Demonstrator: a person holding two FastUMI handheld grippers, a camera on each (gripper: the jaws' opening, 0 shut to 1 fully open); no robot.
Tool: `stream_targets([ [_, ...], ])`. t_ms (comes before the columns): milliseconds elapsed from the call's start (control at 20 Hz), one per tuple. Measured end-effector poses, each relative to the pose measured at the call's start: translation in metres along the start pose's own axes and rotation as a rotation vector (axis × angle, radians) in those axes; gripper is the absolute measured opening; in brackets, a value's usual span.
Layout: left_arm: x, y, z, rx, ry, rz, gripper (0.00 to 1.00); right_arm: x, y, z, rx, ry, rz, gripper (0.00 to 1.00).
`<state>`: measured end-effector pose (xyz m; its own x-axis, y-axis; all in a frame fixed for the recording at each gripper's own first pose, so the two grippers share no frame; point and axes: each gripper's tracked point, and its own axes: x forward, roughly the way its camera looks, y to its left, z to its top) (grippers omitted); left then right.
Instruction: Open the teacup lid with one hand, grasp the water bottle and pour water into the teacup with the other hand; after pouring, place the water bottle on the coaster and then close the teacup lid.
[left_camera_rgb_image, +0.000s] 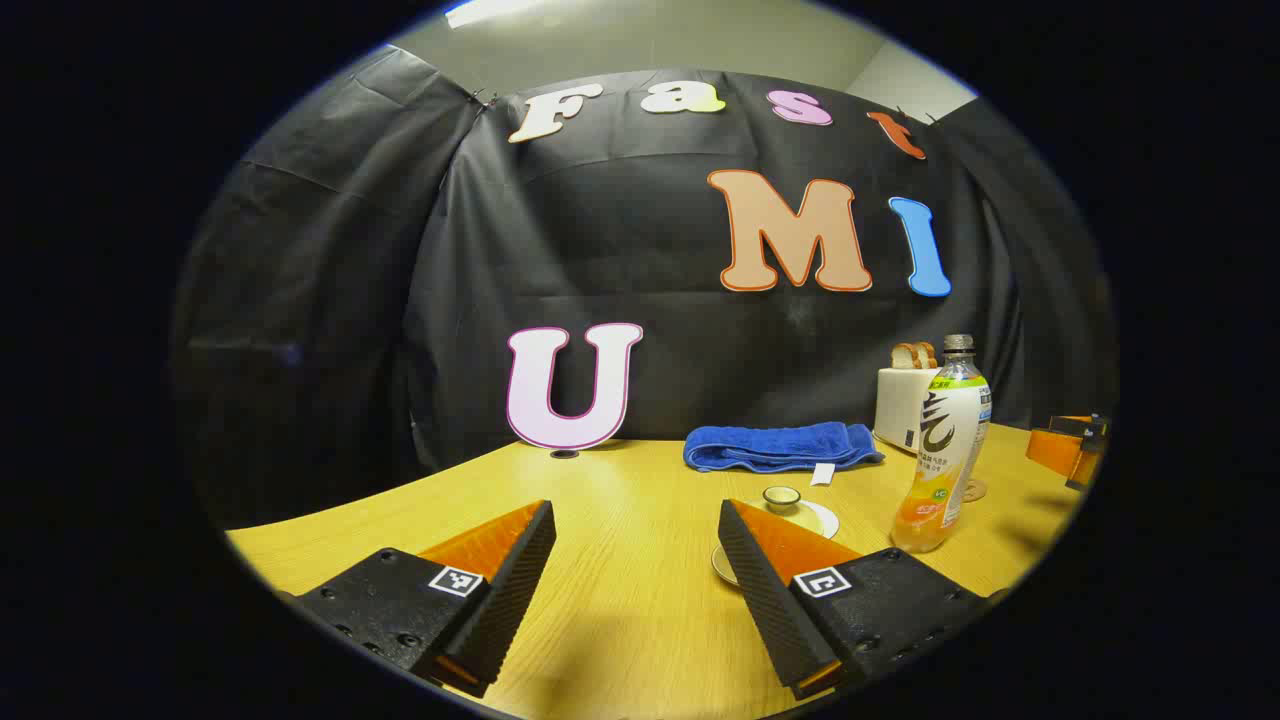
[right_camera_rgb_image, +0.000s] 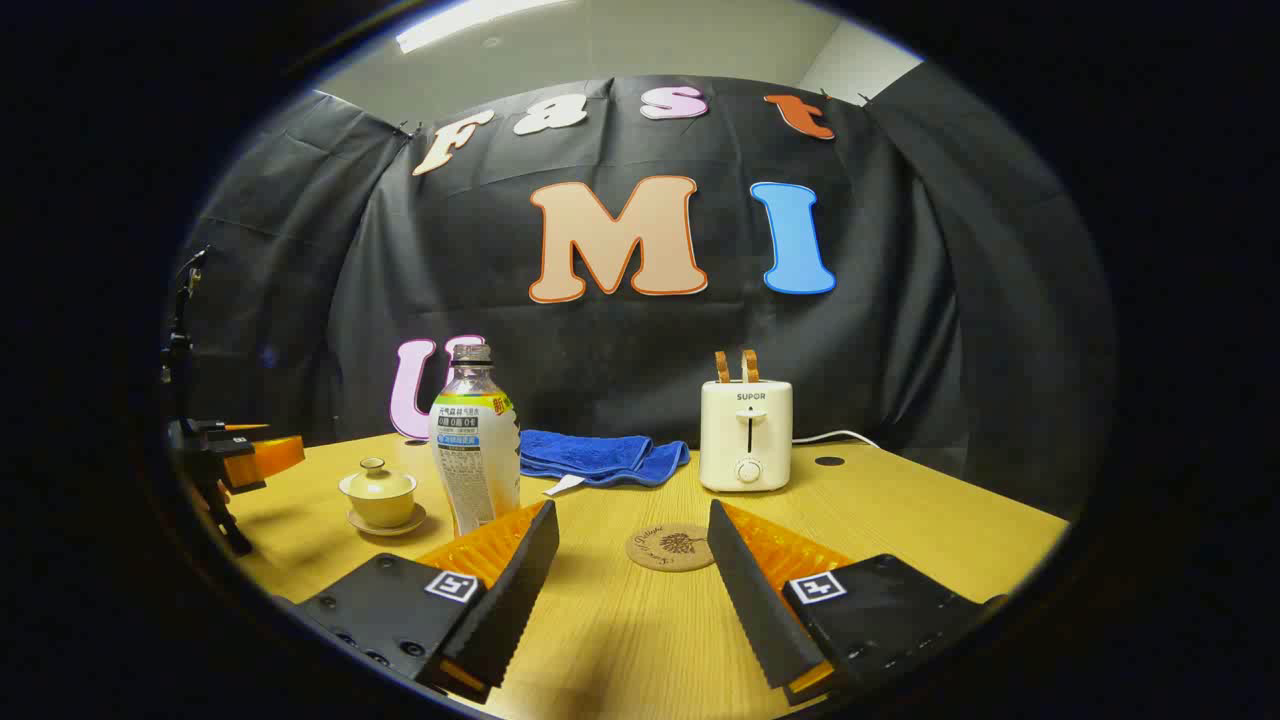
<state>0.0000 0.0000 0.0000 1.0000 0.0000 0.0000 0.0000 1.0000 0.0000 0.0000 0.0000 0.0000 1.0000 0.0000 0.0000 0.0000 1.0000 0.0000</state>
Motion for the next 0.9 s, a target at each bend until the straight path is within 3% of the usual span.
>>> stream_targets([
  [900,0.0022,-0.0026,-0.0008,-0.001,-0.003,-0.008,0.96,-0.0004,-0.0002,0.0006,-0.001,0.002,-0.003,0.96],
])
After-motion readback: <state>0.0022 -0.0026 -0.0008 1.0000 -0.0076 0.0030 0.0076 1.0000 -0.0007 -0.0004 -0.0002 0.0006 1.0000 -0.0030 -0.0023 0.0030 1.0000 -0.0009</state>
